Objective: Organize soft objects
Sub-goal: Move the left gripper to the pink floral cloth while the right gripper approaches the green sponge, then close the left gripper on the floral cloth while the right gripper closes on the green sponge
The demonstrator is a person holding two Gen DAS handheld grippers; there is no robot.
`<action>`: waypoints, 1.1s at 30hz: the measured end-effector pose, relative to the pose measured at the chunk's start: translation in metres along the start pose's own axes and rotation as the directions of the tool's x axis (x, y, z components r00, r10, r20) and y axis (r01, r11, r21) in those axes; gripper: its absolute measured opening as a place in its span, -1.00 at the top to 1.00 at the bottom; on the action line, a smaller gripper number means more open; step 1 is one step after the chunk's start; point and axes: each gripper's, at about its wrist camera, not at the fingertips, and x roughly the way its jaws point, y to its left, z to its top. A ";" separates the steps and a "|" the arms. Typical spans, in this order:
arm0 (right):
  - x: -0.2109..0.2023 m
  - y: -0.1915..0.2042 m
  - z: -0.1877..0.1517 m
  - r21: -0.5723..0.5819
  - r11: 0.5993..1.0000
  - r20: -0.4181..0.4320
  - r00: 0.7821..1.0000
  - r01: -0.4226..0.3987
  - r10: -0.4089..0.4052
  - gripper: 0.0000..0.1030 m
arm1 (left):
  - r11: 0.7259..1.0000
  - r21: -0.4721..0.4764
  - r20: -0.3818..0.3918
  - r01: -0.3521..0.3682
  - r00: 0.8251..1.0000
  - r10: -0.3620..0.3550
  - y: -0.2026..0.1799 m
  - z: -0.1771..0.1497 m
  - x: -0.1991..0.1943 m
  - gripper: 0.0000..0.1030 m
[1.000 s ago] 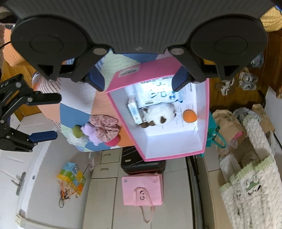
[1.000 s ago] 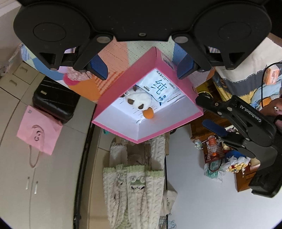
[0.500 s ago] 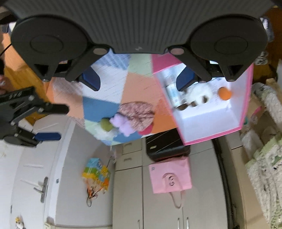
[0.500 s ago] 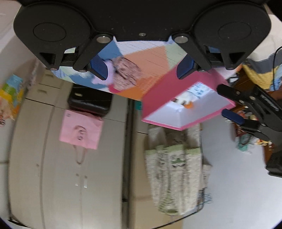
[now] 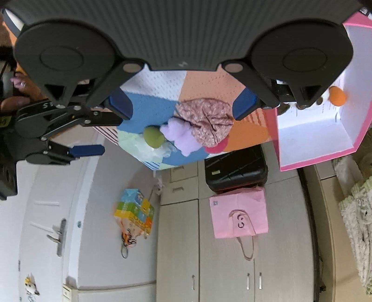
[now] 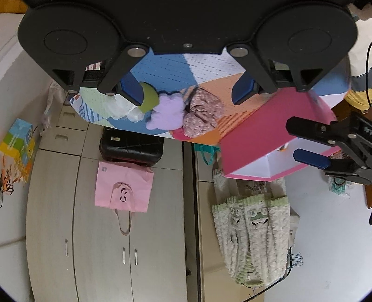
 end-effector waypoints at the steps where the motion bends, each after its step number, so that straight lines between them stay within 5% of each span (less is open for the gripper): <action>1: 0.007 -0.005 -0.002 0.013 1.000 0.004 1.000 0.005 -0.005 -0.66 | 1.000 -0.003 0.013 -0.014 1.000 0.014 -0.002 -0.001 0.006 -0.80; 6: 0.039 -0.025 -0.007 0.074 0.997 0.020 1.000 0.007 -0.008 -0.63 | 0.997 -0.034 0.042 -0.065 0.997 0.066 -0.006 -0.004 0.037 -0.80; 13: 0.076 -0.047 -0.018 0.144 0.990 0.028 1.000 0.006 -0.010 -0.15 | 0.990 -0.068 0.087 -0.122 0.988 0.128 -0.007 -0.009 0.089 -0.80; 16: 0.090 -0.051 -0.020 0.143 0.989 0.028 0.999 0.027 -0.031 -0.13 | 0.981 -0.081 0.111 -0.174 0.977 0.183 -0.002 -0.010 0.112 -0.75; 25: 0.119 -0.053 -0.023 0.082 0.994 -0.018 0.997 0.078 -0.077 -0.13 | 0.954 -0.163 -0.012 -0.250 0.968 0.252 0.013 -0.014 0.160 -0.75; 33: 0.129 -0.060 -0.029 0.110 0.993 -0.049 0.998 0.040 -0.035 -0.15 | 0.938 -0.250 -0.090 -0.239 0.971 0.223 0.033 -0.025 0.180 -0.67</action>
